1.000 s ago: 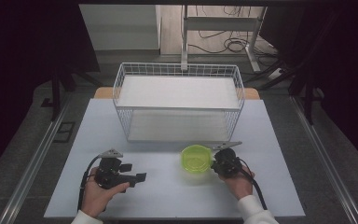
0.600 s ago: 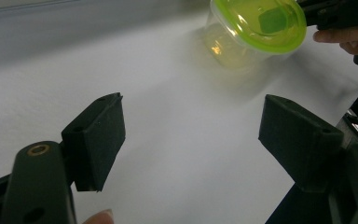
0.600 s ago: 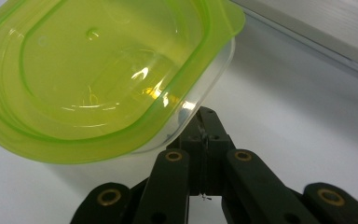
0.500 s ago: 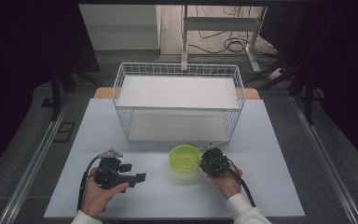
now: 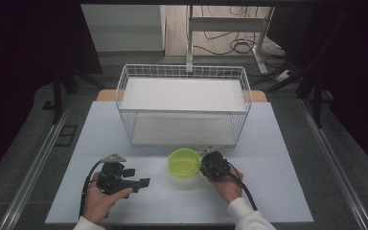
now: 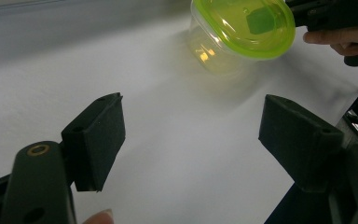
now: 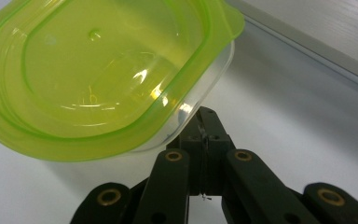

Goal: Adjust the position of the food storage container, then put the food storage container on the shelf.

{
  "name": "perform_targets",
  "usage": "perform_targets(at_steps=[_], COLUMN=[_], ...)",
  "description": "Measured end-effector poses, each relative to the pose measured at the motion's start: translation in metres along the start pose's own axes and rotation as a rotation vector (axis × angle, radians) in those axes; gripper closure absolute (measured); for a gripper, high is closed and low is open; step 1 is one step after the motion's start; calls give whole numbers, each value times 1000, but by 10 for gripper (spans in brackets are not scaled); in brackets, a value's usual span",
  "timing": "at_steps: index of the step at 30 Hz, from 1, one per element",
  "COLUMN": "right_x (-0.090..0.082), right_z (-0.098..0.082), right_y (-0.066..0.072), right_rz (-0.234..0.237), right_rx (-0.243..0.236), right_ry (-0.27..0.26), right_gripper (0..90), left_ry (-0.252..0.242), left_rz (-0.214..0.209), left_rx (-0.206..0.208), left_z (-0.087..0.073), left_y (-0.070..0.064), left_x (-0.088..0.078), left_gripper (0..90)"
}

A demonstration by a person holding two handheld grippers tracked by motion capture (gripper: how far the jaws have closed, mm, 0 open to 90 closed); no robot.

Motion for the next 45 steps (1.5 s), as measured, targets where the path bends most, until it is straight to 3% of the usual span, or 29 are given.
perform_targets(at_steps=[8,19,22,24,28,34,45], right_x=[-5,-40,-55,-61,-67,-74,-78], right_z=[-1,-13,-16,-18,-21,-17,-14], right_y=[-6,-27,-34,-36,-40,-40,-41], right_rz=[-10,-13,9,36,104,191,250], right_rx=[6,104,139,155,194,242,273], right_ry=[-13,-76,-108,-125,-162,-232,-255], right_gripper=[890,890,877,815,592,400,362], left_ry=[-4,-18,-21,-26,-37,-50,-77], left_rz=[0,3,4,6,10,12,-13], left_rx=[-2,-8,-8,-7,-10,-20,-47], left_z=[1,3,4,5,6,7,16], left_y=[1,3,3,3,4,6,4], left_x=[-1,-4,-4,-4,-5,-7,-4], left_gripper=[225,225,225,227,230,233,246])
Point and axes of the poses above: each handheld gripper's, and its own axes: x roughly forward along the jaws, z roughly out of its top, y roughly to its left, the point moved 6 cm from there along x, roughly forward along the jaws
